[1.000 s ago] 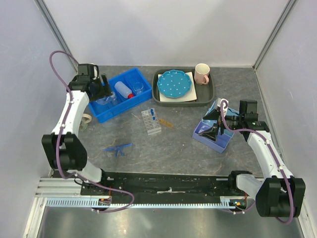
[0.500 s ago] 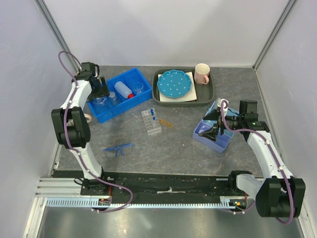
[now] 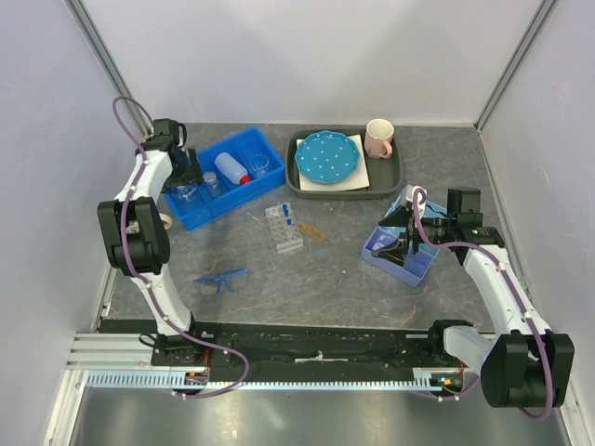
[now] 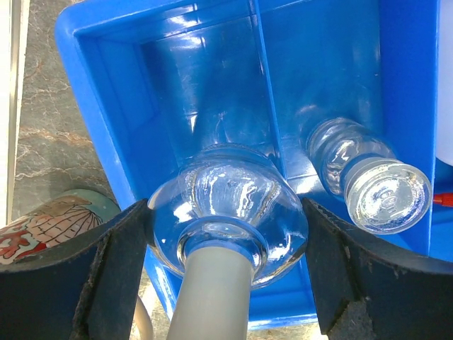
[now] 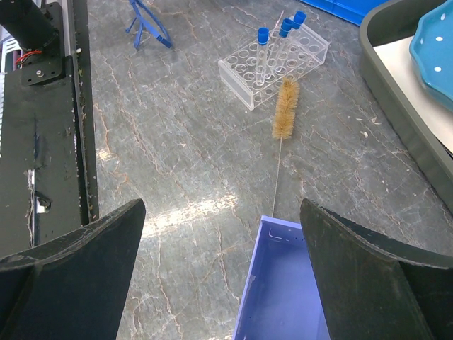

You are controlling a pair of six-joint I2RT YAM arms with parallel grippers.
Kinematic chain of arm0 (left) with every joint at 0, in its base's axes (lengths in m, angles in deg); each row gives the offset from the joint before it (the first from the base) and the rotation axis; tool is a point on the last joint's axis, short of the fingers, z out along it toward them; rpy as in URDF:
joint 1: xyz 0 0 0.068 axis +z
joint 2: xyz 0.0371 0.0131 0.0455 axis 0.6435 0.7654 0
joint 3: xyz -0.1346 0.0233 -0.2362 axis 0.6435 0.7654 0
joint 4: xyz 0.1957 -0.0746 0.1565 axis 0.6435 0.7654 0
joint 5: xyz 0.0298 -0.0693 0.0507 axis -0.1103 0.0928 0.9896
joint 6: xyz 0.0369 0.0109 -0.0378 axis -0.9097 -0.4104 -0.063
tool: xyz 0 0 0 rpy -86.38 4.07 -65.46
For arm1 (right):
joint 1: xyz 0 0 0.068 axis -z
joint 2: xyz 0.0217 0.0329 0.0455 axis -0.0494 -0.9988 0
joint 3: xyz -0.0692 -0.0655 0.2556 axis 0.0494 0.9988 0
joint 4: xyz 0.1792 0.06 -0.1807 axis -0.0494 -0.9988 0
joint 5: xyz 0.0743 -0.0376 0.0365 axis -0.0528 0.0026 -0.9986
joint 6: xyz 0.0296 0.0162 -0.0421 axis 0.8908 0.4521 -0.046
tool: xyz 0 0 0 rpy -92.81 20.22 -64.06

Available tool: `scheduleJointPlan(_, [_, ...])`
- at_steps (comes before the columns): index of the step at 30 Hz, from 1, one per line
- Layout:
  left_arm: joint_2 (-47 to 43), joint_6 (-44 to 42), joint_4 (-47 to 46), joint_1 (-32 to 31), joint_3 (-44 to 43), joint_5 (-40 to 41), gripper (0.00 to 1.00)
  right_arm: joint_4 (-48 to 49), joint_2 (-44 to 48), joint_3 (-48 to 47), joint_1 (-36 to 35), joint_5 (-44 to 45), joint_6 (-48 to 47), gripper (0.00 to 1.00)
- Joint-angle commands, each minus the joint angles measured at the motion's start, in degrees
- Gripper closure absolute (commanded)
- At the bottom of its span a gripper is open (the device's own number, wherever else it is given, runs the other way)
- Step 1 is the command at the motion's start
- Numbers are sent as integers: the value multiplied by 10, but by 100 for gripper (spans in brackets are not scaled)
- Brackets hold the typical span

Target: Organize the chemistry lab equipment

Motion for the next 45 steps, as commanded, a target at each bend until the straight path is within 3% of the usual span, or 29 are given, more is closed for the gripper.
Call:
scheduleJointPlan(1, [0,-28,-21,2,-17,12,52,5,-2,-16,-2,-24,-18,2])
scheduleJointPlan(8, [15,-27,-10,1,-19,0,29,3,-1,-16,-2,-21,-20,2])
scheduleJointPlan(23, [30,-25,17,-1,-33,-8,6,0,-2,-17,-2,-20,-23,2])
scheduleJointPlan(45, [-43,-13,20,-1,-35,-30,4,-3,-5,-17,-2,-14,-29,2])
